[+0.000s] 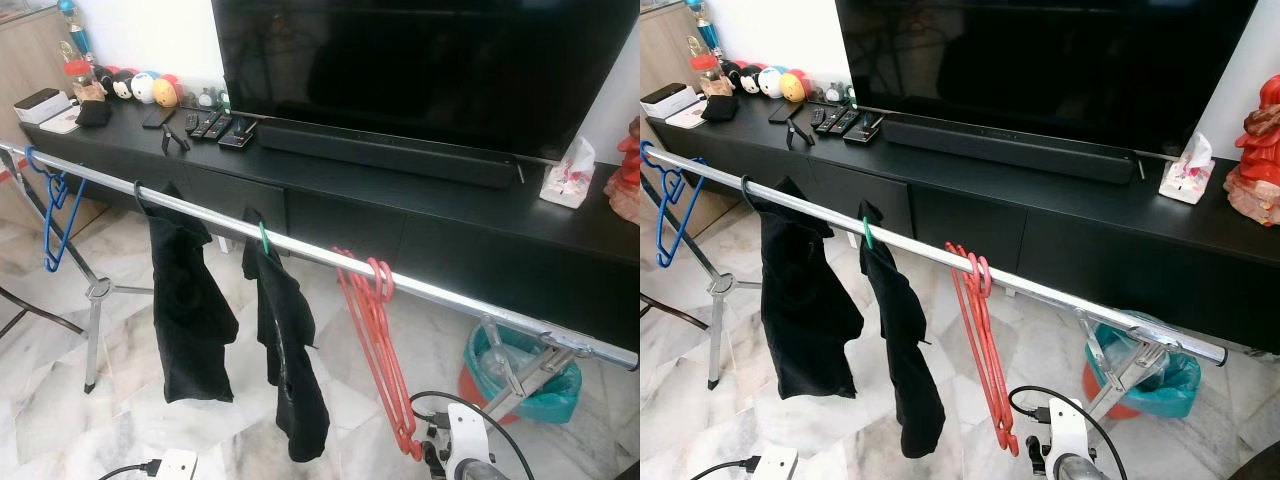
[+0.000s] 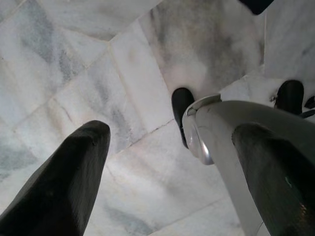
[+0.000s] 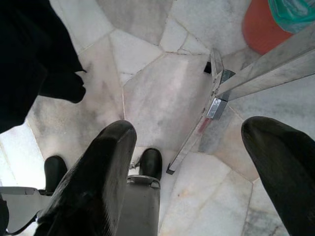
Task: Hang hanger
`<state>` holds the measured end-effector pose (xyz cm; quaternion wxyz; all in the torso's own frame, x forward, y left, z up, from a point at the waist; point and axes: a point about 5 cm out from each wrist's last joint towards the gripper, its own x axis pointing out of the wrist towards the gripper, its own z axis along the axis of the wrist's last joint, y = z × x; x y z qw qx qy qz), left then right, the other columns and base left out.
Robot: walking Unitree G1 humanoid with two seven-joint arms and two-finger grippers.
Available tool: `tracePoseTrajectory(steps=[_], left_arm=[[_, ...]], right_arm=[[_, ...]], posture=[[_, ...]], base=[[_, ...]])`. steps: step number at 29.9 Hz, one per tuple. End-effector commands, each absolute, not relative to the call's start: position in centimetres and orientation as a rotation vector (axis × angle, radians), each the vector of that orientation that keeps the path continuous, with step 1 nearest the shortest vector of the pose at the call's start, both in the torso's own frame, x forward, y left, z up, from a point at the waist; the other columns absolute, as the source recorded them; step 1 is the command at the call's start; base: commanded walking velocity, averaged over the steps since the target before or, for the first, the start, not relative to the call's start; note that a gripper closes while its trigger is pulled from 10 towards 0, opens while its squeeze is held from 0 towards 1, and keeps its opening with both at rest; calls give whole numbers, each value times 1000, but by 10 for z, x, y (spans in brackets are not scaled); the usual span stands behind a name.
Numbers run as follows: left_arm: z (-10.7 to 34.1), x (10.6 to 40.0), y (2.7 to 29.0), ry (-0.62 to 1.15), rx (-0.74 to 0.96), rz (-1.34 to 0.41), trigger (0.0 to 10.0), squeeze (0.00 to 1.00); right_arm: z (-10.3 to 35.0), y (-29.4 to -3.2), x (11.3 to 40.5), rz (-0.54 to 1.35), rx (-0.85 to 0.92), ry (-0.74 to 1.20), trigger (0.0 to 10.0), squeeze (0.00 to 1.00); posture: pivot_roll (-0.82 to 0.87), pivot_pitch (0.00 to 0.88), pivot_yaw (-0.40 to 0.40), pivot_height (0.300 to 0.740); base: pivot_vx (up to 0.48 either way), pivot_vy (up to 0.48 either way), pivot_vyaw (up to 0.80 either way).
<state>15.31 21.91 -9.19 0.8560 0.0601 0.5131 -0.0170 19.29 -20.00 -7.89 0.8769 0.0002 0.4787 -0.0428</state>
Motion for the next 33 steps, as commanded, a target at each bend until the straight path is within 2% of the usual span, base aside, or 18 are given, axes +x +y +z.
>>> tracePoseTrajectory(steps=[1,26,33], left_arm=[[-94,144,225,1112,141,-23,10000,0],[-89,161,222,1081,146,-30,10000,0],[-89,160,223,1100,180,-25,10000,0]], right_arm=[[-80,-199,192,-96,15,1001,10000,0],[-76,-200,199,-113,23,981,10000,0],[-76,-200,199,-113,21,982,10000,0]], posture=[[-6,0,17,740],[-4,0,10,740],[-2,0,6,740]], base=[[-259,0,0],[-267,0,0],[0,0,0]])
